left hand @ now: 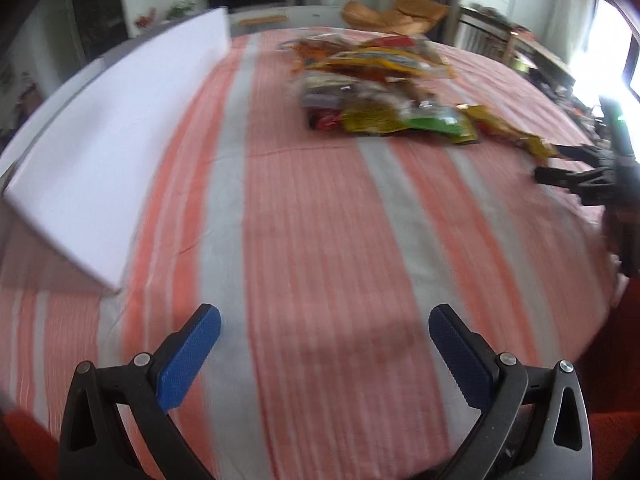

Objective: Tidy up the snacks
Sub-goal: 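Lower left tool over orange-topped clear jerky bag while right tool approaches yellow packet, then close the left gripper on the orange-topped jerky bag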

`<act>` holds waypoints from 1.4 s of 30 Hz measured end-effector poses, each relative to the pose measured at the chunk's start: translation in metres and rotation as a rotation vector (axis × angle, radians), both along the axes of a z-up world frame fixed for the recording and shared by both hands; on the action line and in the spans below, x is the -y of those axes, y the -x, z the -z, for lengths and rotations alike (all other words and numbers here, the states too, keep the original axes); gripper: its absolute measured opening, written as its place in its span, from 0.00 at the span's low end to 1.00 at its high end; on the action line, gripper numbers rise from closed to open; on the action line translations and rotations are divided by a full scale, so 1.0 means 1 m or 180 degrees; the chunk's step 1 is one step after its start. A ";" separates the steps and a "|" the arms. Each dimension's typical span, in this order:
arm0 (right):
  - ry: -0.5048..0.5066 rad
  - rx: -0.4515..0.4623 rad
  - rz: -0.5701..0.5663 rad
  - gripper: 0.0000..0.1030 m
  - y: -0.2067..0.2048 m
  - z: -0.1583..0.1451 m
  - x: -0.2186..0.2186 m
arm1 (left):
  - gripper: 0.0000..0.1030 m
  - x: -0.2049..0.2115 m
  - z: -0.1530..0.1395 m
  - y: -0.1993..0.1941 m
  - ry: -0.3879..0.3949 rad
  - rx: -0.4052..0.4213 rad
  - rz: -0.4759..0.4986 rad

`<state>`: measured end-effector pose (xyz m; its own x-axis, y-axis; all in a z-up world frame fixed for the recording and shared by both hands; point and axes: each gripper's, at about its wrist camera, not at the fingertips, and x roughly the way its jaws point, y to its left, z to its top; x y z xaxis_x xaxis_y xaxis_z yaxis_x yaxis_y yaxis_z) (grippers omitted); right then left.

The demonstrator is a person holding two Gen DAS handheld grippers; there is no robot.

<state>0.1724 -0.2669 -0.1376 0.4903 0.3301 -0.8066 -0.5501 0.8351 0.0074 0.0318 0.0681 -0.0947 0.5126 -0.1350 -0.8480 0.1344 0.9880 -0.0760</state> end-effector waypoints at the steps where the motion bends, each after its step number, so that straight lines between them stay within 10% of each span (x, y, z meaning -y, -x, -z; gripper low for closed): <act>1: 0.0005 0.0003 0.0005 1.00 -0.001 0.000 -0.001 | 1.00 0.002 -0.008 -0.005 0.0083 0.0024 0.0109; 8: 0.0003 0.0000 0.0007 1.00 -0.005 0.001 -0.002 | 1.00 0.046 -0.062 -0.092 -0.0620 0.0517 0.0965; 17: 0.0002 0.0000 0.0009 1.00 -0.004 0.000 -0.001 | 1.00 0.031 -0.027 -0.193 -0.0097 -0.0281 -0.0032; 23: 0.0001 0.0000 0.0009 1.00 -0.004 0.001 -0.001 | 0.98 0.043 -0.018 -0.196 -0.0280 -0.0344 0.0007; 29: 0.0002 0.0000 0.0009 1.00 -0.004 0.000 -0.002 | 0.64 0.018 -0.021 -0.194 0.0123 -0.0372 -0.0020; 42: 0.0001 0.0001 0.0008 1.00 -0.004 0.001 -0.002 | 0.66 -0.052 -0.027 -0.099 0.0465 -0.0421 -0.0287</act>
